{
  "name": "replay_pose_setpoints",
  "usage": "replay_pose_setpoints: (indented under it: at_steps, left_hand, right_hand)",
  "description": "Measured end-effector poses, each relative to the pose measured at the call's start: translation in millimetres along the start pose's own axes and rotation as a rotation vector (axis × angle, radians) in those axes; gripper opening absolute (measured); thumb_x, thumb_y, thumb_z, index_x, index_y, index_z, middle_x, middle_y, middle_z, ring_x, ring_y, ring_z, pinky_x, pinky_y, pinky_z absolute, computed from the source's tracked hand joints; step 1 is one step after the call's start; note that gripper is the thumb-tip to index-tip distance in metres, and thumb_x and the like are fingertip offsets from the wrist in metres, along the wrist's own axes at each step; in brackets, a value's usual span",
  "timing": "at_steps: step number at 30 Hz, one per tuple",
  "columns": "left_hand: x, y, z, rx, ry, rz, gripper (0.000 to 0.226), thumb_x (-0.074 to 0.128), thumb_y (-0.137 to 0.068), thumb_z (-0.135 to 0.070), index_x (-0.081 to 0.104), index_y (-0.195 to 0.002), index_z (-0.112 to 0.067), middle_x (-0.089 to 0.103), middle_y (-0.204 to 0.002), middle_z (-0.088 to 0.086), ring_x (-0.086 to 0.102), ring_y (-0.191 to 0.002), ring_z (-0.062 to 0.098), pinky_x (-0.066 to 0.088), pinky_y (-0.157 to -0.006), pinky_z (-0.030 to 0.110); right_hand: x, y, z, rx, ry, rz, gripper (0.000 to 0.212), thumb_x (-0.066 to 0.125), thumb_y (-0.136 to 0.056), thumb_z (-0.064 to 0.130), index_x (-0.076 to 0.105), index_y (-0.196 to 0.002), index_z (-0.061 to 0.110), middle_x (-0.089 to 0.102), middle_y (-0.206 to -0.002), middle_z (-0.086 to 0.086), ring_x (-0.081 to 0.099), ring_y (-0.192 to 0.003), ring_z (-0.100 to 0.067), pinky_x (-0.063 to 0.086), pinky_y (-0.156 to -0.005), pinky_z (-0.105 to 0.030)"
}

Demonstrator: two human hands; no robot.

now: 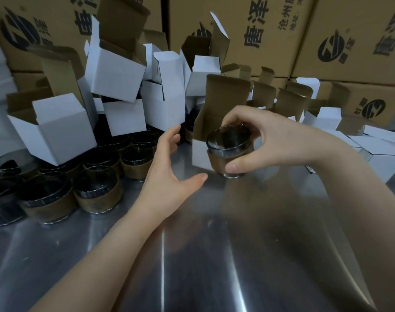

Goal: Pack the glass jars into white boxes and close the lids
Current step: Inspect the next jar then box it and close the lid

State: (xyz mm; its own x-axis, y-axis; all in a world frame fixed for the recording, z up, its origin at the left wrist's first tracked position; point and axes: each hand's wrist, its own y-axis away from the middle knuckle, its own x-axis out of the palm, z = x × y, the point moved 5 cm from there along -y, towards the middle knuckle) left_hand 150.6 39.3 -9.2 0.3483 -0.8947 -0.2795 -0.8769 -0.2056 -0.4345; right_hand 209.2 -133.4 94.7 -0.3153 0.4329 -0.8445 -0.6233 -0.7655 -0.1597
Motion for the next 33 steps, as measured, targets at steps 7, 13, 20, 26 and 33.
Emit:
replay_pose_setpoints:
  at_steps: [7,13,20,26,33]
  left_hand:
    - [4,-2,-9,0.049,0.085,0.112,0.096,0.083,-0.066,-0.021,0.027,-0.143,-0.029,0.042,-0.146,-0.003,0.037,-0.139,0.009,0.031,-0.116,0.029]
    - [-1,-2,-15,0.033,0.159,0.038,0.077,0.078,-0.065,-0.014,0.033,-0.124,-0.036,0.054,-0.127,0.000,0.056,-0.120,0.017,0.041,-0.109,0.048]
    - [1,-2,-11,0.008,0.026,0.040,0.084,0.083,-0.063,-0.031,0.037,-0.133,-0.037,0.044,-0.136,-0.002,0.049,-0.124,0.013,0.043,-0.107,0.044]
    - [1,-2,-4,0.017,-0.028,0.004,0.083,0.084,-0.062,-0.038,0.033,-0.127,-0.044,0.048,-0.130,-0.012,0.049,-0.119,0.003,0.043,-0.101,0.028]
    - [1,-3,-3,0.027,-0.067,-0.020,0.081,0.083,-0.060,-0.043,0.031,-0.122,-0.054,0.051,-0.125,-0.020,0.050,-0.116,0.001,0.042,-0.092,0.018]
  right_hand:
    - [11,2,5,-0.119,-0.248,0.172,0.056,0.082,-0.064,0.037,0.059,-0.113,0.028,0.062,-0.108,0.015,0.060,-0.111,-0.011,0.050,-0.094,-0.025]
    - [16,1,0,-0.132,-0.365,0.165,0.059,0.076,-0.065,0.037,0.058,-0.119,0.019,0.063,-0.110,0.009,0.061,-0.113,-0.015,0.052,-0.094,-0.029]
    - [11,-3,-7,-0.086,-0.446,0.027,0.055,0.078,-0.070,0.027,0.058,-0.120,0.022,0.064,-0.112,0.011,0.062,-0.112,-0.010,0.053,-0.087,-0.023]
    - [6,-11,-3,0.029,-0.176,-0.163,0.067,0.079,-0.063,0.043,0.052,-0.123,0.032,0.061,-0.116,0.016,0.062,-0.108,-0.007,0.053,-0.086,-0.021]
    - [14,-21,19,0.038,0.321,-0.201,0.062,0.081,-0.069,0.044,0.054,-0.119,0.022,0.054,-0.107,0.005,0.055,-0.097,-0.014,0.054,-0.075,-0.027]
